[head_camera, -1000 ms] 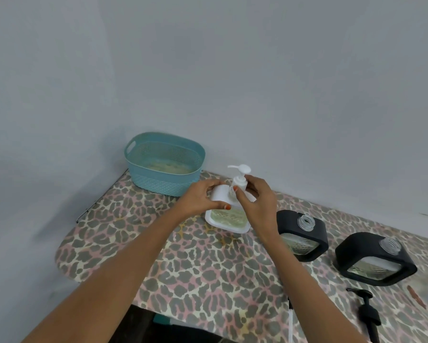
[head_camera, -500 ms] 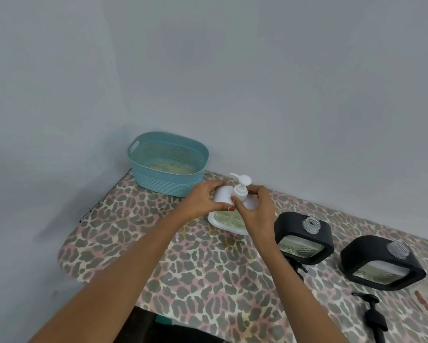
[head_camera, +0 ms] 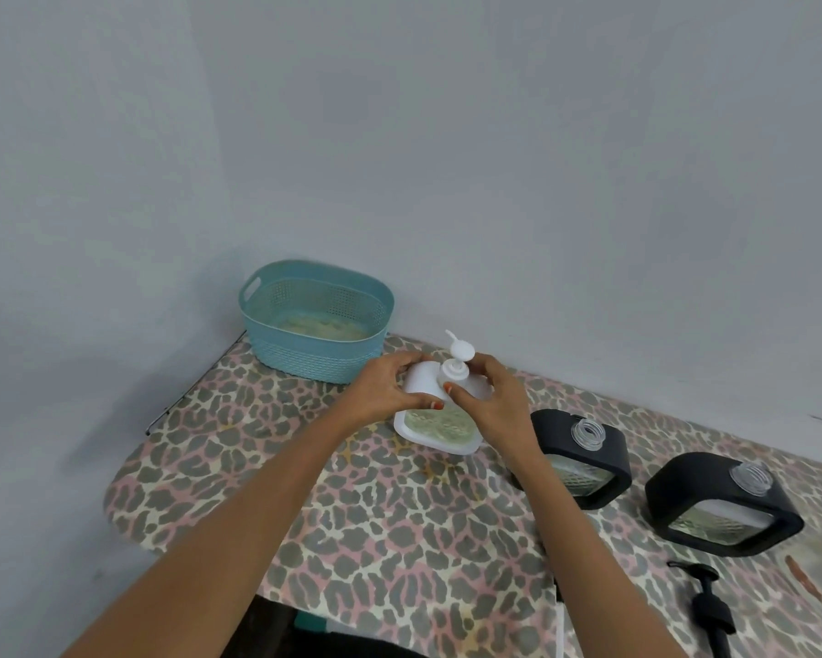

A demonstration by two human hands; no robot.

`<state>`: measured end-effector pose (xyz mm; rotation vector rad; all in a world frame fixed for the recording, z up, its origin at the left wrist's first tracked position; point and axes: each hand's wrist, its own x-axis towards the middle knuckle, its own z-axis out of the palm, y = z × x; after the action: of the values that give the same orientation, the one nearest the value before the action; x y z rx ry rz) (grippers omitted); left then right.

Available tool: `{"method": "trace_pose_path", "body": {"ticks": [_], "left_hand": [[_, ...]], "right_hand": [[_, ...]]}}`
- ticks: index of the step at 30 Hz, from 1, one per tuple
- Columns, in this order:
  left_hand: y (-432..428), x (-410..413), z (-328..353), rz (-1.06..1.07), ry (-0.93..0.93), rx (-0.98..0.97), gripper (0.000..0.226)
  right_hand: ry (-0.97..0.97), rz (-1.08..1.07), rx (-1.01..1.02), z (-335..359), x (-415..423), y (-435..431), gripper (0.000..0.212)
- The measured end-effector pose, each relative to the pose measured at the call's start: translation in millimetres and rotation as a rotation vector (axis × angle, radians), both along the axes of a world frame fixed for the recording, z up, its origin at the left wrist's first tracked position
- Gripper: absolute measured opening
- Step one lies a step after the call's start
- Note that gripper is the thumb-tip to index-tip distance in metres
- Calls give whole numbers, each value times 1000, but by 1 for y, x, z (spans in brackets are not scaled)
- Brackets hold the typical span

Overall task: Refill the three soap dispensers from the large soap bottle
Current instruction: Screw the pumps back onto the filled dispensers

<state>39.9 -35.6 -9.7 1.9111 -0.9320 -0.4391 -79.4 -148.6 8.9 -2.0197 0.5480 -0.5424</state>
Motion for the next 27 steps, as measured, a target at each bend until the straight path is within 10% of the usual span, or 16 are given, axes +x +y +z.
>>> {"method": "trace_pose_path", "body": {"ticks": [27], "left_hand": [[0, -1, 2, 6, 19, 6, 68]], "right_hand": [[-51, -91, 25, -7, 11, 7, 46]]}}
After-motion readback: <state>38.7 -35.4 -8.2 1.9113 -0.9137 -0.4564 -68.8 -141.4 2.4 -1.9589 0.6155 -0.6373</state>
